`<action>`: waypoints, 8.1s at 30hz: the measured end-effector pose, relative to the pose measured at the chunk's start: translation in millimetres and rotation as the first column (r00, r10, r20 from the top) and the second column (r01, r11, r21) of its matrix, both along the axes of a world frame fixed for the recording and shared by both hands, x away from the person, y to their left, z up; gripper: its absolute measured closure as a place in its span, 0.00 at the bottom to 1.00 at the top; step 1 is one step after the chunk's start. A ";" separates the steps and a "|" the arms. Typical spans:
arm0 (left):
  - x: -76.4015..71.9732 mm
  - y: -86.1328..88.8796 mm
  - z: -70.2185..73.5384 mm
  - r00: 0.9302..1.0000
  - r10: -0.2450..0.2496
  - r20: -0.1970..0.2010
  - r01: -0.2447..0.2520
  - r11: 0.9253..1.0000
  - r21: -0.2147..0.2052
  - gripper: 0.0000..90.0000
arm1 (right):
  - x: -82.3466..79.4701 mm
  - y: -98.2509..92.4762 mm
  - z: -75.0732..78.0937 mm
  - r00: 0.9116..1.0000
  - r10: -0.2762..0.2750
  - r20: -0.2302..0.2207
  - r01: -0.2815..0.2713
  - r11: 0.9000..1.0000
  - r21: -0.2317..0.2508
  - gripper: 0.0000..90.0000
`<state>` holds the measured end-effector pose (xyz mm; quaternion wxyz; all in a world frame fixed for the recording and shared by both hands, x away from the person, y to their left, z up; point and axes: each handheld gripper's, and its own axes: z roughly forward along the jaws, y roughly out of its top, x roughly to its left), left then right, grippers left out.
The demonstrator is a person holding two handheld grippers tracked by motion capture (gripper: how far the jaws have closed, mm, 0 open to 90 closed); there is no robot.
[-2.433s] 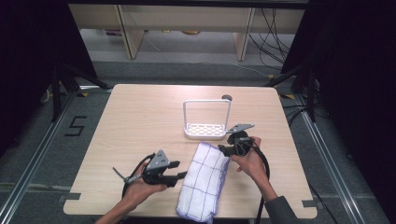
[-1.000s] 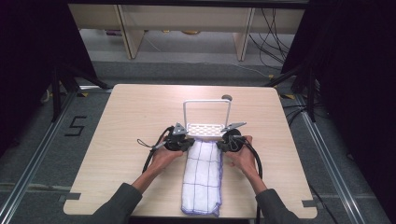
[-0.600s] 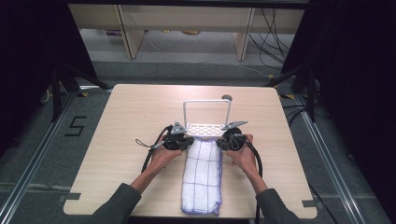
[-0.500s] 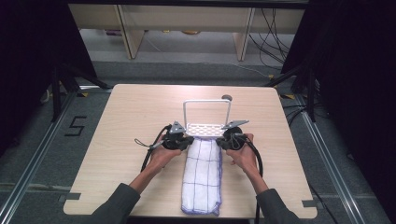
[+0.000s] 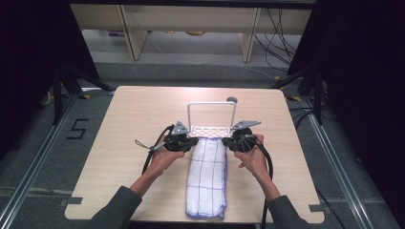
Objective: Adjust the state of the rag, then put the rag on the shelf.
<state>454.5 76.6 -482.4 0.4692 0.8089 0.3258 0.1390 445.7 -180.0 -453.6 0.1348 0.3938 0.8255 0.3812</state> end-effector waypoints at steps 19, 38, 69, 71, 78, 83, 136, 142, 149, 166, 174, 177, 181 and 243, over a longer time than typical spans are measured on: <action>-7.3 2.4 23.9 0.999 -0.010 0.039 0.012 0.999 -0.051 0.95 | -10.4 -1.6 23.9 0.998 0.034 0.060 -0.036 0.999 0.026 0.95; -40.2 12.1 84.7 0.985 -0.084 0.149 0.100 0.989 -0.106 0.96 | -50.5 -8.7 79.1 0.981 0.084 0.175 -0.102 0.990 0.101 0.95; 29.3 18.8 223.2 0.960 0.027 0.280 0.015 0.989 -0.146 0.96 | 14.0 -0.7 207.7 0.931 0.008 0.365 -0.064 0.988 0.141 0.96; 35.0 17.5 229.2 0.958 0.033 0.286 0.008 0.990 -0.143 0.96 | 19.6 0.3 212.6 0.934 -0.004 0.357 -0.052 0.988 0.148 0.96; 57.9 11.9 238.0 0.960 0.065 0.271 -0.012 0.981 -0.194 0.96 | 40.2 -2.2 223.5 0.936 -0.046 0.349 -0.017 0.984 0.176 0.96; 77.5 7.9 232.8 0.967 0.091 0.240 -0.039 0.976 -0.213 0.96 | 59.5 -5.9 223.6 0.937 -0.071 0.343 0.005 0.982 0.188 0.96; 130.0 30.8 119.4 0.990 0.137 -0.034 -0.140 0.980 -0.142 0.78 | 149.0 -12.7 108.8 0.982 -0.185 0.022 0.183 0.980 0.074 0.66; 119.4 40.4 124.0 0.987 0.146 -0.062 -0.153 0.980 -0.124 0.68 | 131.1 -33.7 116.2 0.979 -0.205 0.009 0.203 0.975 0.091 0.62; 100.4 50.5 131.5 0.987 0.156 -0.043 -0.159 0.983 -0.087 0.60 | 107.0 -51.9 117.0 0.979 -0.197 0.062 0.191 0.978 0.087 0.57; 36.7 57.5 123.3 0.998 0.054 -0.037 -0.059 0.983 -0.171 0.46 | 42.5 -71.2 111.8 0.978 -0.170 0.118 0.159 0.982 0.098 0.51; 7.8 65.5 112.2 0.999 0.049 -0.018 -0.052 0.980 -0.190 0.44 | 14.0 -70.7 97.2 0.981 -0.128 0.146 0.111 0.987 0.117 0.48; -2.7 67.4 105.3 0.998 0.052 -0.020 -0.055 0.978 -0.203 0.43 | 4.4 -67.9 92.5 0.983 -0.134 0.122 0.120 0.986 0.117 0.47; -14.0 66.4 96.9 0.999 0.043 -0.019 -0.045 0.980 -0.195 0.43 | -5.1 -66.2 86.7 0.986 -0.112 0.120 0.097 0.987 0.125 0.46; -103.7 84.9 24.9 0.999 -0.022 -0.044 0.016 0.991 -0.132 0.27 | -74.3 -22.4 19.8 1.000 0.016 0.001 -0.016 0.990 0.143 0.35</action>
